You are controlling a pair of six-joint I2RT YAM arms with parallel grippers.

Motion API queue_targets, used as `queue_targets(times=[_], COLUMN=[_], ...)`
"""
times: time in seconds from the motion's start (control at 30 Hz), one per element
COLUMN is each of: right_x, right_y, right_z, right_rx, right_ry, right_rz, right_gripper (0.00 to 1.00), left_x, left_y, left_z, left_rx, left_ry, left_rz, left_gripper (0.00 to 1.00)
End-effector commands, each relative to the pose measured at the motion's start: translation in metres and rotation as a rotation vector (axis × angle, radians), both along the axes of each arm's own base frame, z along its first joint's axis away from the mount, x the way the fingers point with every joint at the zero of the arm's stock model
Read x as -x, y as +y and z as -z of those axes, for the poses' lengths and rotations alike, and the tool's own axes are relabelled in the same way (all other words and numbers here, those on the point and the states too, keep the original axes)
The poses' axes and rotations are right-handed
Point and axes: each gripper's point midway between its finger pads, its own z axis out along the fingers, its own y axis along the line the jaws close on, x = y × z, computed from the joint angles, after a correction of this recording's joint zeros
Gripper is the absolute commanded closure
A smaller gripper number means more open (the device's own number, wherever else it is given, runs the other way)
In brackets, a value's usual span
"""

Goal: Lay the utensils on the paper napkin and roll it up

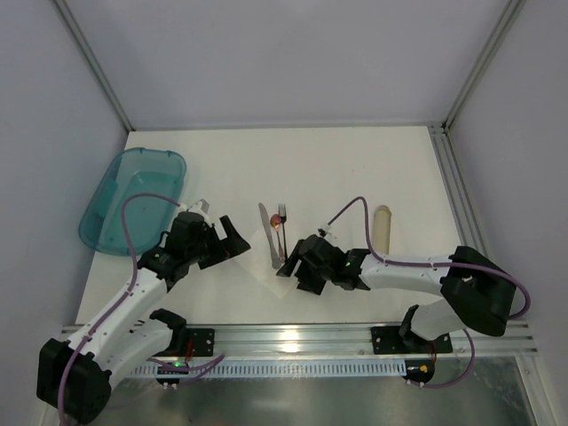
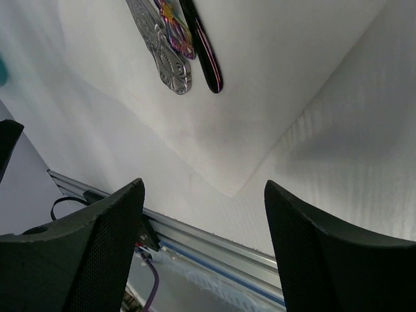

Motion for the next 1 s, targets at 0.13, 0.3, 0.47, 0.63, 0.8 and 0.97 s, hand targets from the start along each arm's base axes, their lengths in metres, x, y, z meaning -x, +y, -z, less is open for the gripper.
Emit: queue_targets(times=[0.13, 0.3, 0.47, 0.63, 0.8, 0.97], right_x=[-0.004, -0.002, 0.002, -0.001, -0.007, -0.017], right_y=[0.007, 0.011, 0.012, 0.011, 0.022, 0.032], right_z=[-0.001, 0.002, 0.008, 0.012, 0.012, 0.0], right_rx=[-0.051, -0.056, -0.046, -0.06, -0.115, -0.157], right_ry=[0.035, 0.037, 0.046, 0.039, 0.013, -0.032], right_rz=[0.205, 0.255, 0.284, 0.319, 0.332, 0.331], right_gripper=[0.24, 0.24, 0.24, 0.24, 0.24, 0.25], left_x=[-0.005, 0.0, 0.004, 0.014, 0.021, 0.027], left_y=[0.006, 0.003, -0.004, -0.015, -0.012, -0.014], left_z=[-0.007, 0.002, 0.01, 0.022, 0.042, 0.049], left_rx=[-0.022, -0.012, 0.012, 0.073, 0.084, 0.092], left_ry=[-0.028, -0.007, 0.02, 0.083, 0.137, 0.147], left_rz=[-0.033, -0.008, 0.021, 0.049, 0.013, 0.034], left_gripper=[0.03, 0.1, 0.49, 1.0, 1.0, 1.0])
